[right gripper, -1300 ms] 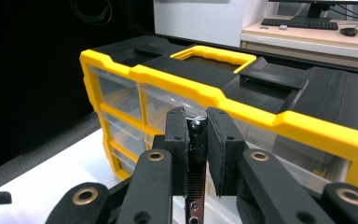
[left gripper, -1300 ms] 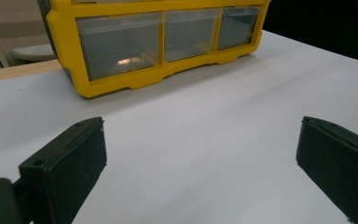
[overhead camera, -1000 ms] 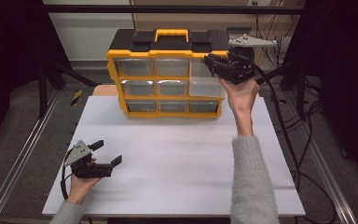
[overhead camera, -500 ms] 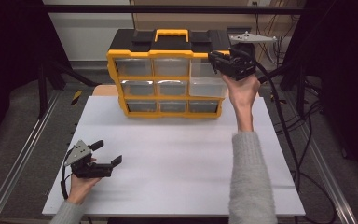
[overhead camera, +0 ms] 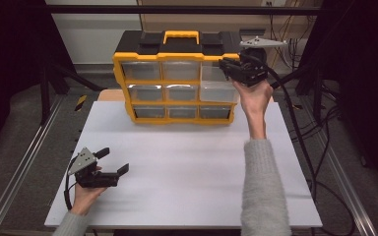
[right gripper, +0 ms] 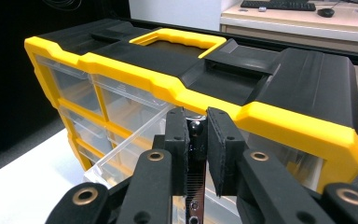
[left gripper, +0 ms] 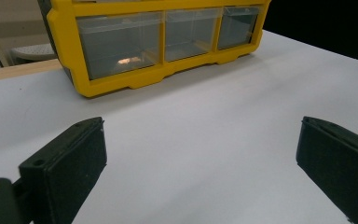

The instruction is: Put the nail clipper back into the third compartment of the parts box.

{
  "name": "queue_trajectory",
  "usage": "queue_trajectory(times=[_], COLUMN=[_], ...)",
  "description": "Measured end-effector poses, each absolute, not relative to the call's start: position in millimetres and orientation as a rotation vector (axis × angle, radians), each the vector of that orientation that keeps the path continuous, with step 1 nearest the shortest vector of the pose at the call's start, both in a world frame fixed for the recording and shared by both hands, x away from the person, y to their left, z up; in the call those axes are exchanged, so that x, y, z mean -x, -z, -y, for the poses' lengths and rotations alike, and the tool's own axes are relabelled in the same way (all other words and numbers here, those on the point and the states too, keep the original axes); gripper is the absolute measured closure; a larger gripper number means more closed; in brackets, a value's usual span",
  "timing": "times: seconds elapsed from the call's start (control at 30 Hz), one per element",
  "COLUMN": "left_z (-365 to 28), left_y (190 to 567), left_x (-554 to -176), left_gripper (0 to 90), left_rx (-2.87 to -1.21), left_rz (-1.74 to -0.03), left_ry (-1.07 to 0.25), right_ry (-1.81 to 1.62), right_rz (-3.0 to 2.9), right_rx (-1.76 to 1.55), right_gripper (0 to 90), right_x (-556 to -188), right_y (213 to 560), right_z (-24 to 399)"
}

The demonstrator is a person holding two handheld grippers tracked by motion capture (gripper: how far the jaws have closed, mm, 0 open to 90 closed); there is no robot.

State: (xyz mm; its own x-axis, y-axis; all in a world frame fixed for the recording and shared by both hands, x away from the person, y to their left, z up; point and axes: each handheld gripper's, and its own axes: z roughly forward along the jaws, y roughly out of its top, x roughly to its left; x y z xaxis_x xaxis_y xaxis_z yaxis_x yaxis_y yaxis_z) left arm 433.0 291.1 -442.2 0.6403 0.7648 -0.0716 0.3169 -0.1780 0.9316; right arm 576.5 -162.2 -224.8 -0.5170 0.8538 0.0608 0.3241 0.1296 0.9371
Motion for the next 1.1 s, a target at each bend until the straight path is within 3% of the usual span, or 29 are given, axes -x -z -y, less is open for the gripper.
queue_trajectory(times=[1.1], left_z=[-290], left_y=[443], left_x=[-434], left_gripper=[1.7], left_rx=[-1.774], left_rz=[-0.876], left_ry=[-0.507], right_ry=[-1.319], right_rz=[-1.948], right_rx=[-1.172], right_gripper=[79.0], right_x=[-571], right_y=[252], right_z=[178])
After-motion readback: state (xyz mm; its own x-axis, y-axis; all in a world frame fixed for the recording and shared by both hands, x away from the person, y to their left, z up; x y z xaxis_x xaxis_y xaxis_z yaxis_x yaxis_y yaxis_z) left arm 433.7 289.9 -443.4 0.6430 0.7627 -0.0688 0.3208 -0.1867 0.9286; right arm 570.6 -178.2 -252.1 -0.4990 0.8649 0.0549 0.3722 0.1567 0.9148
